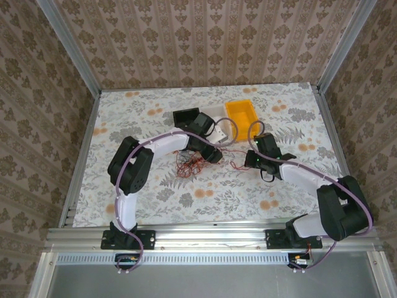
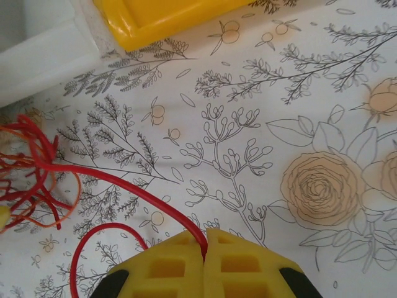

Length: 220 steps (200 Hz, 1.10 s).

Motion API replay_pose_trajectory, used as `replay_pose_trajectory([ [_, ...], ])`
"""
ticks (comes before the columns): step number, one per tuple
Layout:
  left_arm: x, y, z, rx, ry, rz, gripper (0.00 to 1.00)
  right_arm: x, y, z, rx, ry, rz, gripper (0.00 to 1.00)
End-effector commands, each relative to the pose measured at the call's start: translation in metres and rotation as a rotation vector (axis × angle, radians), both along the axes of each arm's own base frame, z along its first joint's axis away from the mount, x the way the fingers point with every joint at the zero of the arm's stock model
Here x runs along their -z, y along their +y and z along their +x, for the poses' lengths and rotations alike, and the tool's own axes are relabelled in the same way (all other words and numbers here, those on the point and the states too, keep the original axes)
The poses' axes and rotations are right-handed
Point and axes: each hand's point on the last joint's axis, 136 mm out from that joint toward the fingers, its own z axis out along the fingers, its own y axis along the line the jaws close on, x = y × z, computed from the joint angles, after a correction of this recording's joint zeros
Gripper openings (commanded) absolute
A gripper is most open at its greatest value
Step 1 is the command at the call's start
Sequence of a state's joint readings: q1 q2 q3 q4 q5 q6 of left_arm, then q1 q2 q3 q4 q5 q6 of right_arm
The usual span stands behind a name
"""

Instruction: Untangle the cables

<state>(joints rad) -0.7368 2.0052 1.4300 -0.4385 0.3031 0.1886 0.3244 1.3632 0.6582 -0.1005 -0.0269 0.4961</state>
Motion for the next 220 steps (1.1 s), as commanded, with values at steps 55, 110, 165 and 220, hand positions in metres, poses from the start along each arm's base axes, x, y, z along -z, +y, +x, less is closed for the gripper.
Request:
replay_pose_trajectory([
  [55, 0.039, 0.014, -0.018, 0.012, 0.07, 0.069, 0.57, -0.008, -0.032, -0.009, 0.071, -0.016, 0.029, 0.0],
  [110, 0.058, 0.027, -0.022, -0.043, 0.094, 0.103, 0.26, -0.014, -0.055, -0.005, 0.148, -0.025, 0.025, 0.0],
  [165, 0.073, 0.047, -0.022, -0.151, 0.07, 0.145, 0.0, -0.015, -0.092, -0.002, 0.293, -0.007, 0.037, 0.0],
  [220, 0.078, 0.095, -0.015, -0.353, 0.014, 0.21, 0.0, -0.01, -0.152, -0.01, 0.533, 0.048, 0.094, 0.0],
])
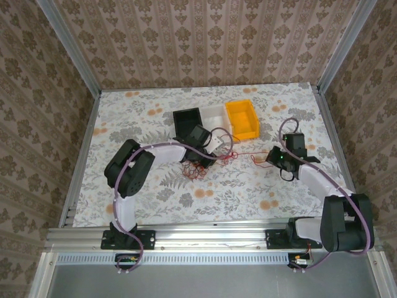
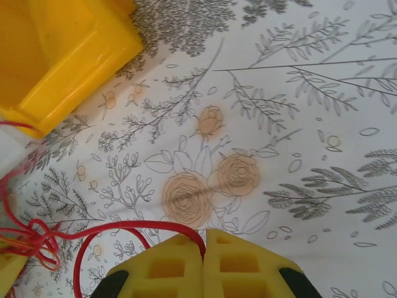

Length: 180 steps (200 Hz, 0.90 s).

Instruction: Untangle the cables

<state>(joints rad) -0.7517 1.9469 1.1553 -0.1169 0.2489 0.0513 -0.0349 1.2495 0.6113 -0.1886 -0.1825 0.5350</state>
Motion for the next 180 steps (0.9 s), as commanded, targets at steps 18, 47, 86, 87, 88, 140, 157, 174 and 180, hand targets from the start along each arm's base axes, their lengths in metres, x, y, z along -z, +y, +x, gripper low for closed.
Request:
replay_pose_trajectory([
  [18, 0.045, 0.1, -0.006, -0.297, 0.064, 0.274, 0.0, 0.002, -0.072, -0.008, 0.291, 0.058, -0.04, 0.0],
  [47, 0.041, 0.13, -0.004, -0.435, 0.037, 0.295, 0.0, 0.009, -0.093, -0.017, 0.369, 0.096, -0.039, 0.0],
  [86, 0.039, 0.153, -0.002, -0.56, 0.036, 0.276, 0.0, 0.005, -0.103, -0.015, 0.378, 0.088, -0.052, 0.0],
  [87, 0.039, 0.154, -0.002, -0.563, 0.035, 0.276, 0.0, 0.005, -0.104, -0.015, 0.379, 0.089, -0.056, 0.0],
  [88, 0.039, 0.155, -0.002, -0.566, 0.036, 0.278, 0.0, 0.004, -0.105, -0.015, 0.381, 0.091, -0.059, 0.0],
  [140, 0.034, 0.165, -0.002, -0.601, 0.024, 0.266, 0.0, -0.008, -0.109, -0.014, 0.394, 0.04, -0.059, 0.0],
  [157, 0.025, 0.191, 0.006, -0.751, -0.033, 0.292, 0.0, -0.013, -0.111, -0.016, 0.411, 0.012, -0.071, 0.0],
  [174, 0.021, 0.223, 0.007, -0.937, -0.015, 0.233, 0.0, -0.017, -0.12, -0.023, 0.457, 0.01, -0.111, 0.0],
  [180, 0.021, 0.229, 0.006, -0.974, -0.005, 0.202, 0.0, -0.019, -0.122, -0.025, 0.468, 0.012, -0.125, 0.0],
])
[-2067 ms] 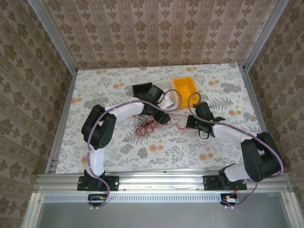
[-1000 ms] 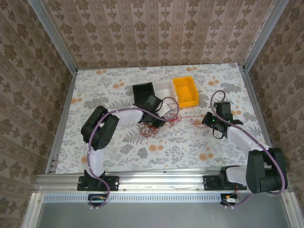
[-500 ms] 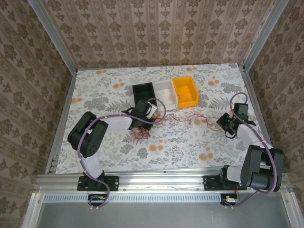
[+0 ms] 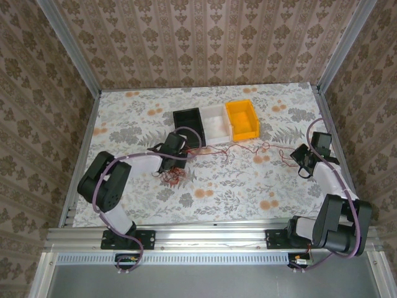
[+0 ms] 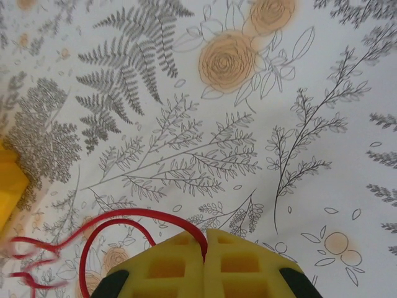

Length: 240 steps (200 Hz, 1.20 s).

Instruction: Untangle the cables

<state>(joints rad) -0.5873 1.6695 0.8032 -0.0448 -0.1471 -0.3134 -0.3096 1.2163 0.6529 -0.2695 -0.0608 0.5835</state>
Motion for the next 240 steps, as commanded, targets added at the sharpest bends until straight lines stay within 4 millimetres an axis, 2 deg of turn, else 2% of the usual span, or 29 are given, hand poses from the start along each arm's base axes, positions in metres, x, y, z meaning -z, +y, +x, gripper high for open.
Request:
replay_pose_trajectory([
  [1, 0.019, 0.074, -0.018, -0.301, 0.061, 0.051, 0.0, -0.007, -0.016, -0.011, 0.081, -0.002, -0.062, 0.0],
  [25, 0.011, 0.088, -0.021, -0.364, 0.027, 0.042, 0.0, -0.004, -0.024, -0.02, 0.128, 0.03, -0.084, 0.0],
  [47, 0.009, 0.073, -0.02, -0.265, 0.011, 0.046, 0.0, -0.001, -0.019, -0.017, 0.108, 0.013, -0.06, 0.0],
  [64, 0.008, 0.049, -0.021, -0.131, 0.005, 0.064, 0.0, -0.003, -0.015, -0.013, 0.092, -0.009, -0.044, 0.0],
  [81, 0.005, 0.01, -0.025, 0.061, -0.005, 0.057, 0.0, -0.011, -0.01, -0.007, 0.066, -0.043, -0.044, 0.0],
  [113, -0.005, -0.06, -0.038, 0.33, 0.01, -0.066, 0.0, -0.047, 0.018, 0.011, -0.05, -0.157, -0.092, 0.0],
  [142, -0.016, -0.091, -0.028, 0.355, 0.013, -0.146, 0.0, -0.086, 0.045, 0.022, -0.141, -0.234, -0.209, 0.0],
  [157, -0.023, -0.104, -0.024, 0.382, -0.014, -0.174, 0.0, -0.103, 0.05, 0.026, -0.147, -0.259, -0.276, 0.0],
  [178, -0.032, -0.107, -0.021, 0.395, -0.106, -0.147, 0.0, -0.118, 0.055, 0.032, -0.167, -0.29, -0.332, 0.0],
  [192, -0.038, -0.098, -0.017, 0.345, -0.166, -0.146, 0.0, -0.122, 0.06, 0.035, -0.187, -0.299, -0.34, 0.0],
  [216, -0.052, -0.075, -0.008, 0.229, -0.255, -0.135, 0.0, -0.119, 0.068, 0.039, -0.219, -0.296, -0.343, 0.0],
  [240, -0.081, -0.062, -0.004, 0.178, -0.33, -0.208, 0.0, -0.111, 0.075, 0.041, -0.232, -0.29, -0.334, 0.0],
])
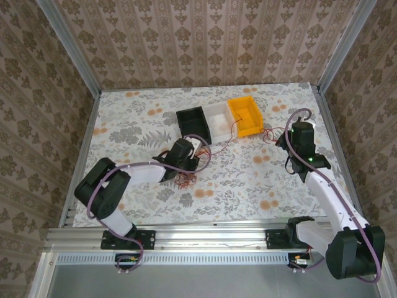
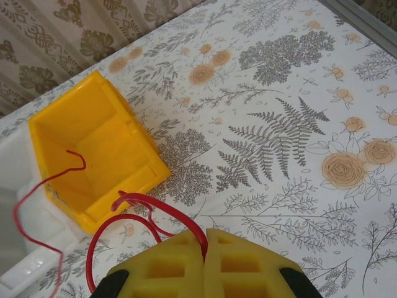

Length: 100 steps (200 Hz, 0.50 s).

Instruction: Untangle the cables

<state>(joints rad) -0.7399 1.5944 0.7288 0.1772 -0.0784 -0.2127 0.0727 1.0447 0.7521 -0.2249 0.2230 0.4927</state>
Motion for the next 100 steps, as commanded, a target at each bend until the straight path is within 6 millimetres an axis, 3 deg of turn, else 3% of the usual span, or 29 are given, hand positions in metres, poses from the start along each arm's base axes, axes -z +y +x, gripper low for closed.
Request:
replay_pose_trajectory([
  [1, -0.047, 0.011, 0.02, -0.092, -0.14, -0.118, 0.0, -0.005, 0.002, 0.006, 0.003, -0.022, -0.034, 0.0],
  [29, -0.092, 0.004, 0.002, 0.056, -0.337, -0.246, 0.0, 0.004, 0.006, 0.006, 0.012, -0.013, -0.032, 0.0],
  [45, -0.107, 0.001, -0.009, 0.139, -0.362, -0.264, 0.0, 0.009, 0.006, 0.005, 0.019, -0.009, -0.029, 0.0],
  [100, -0.098, -0.007, -0.057, 0.381, -0.203, -0.248, 0.0, 0.014, 0.004, 0.002, 0.027, 0.004, -0.047, 0.0],
])
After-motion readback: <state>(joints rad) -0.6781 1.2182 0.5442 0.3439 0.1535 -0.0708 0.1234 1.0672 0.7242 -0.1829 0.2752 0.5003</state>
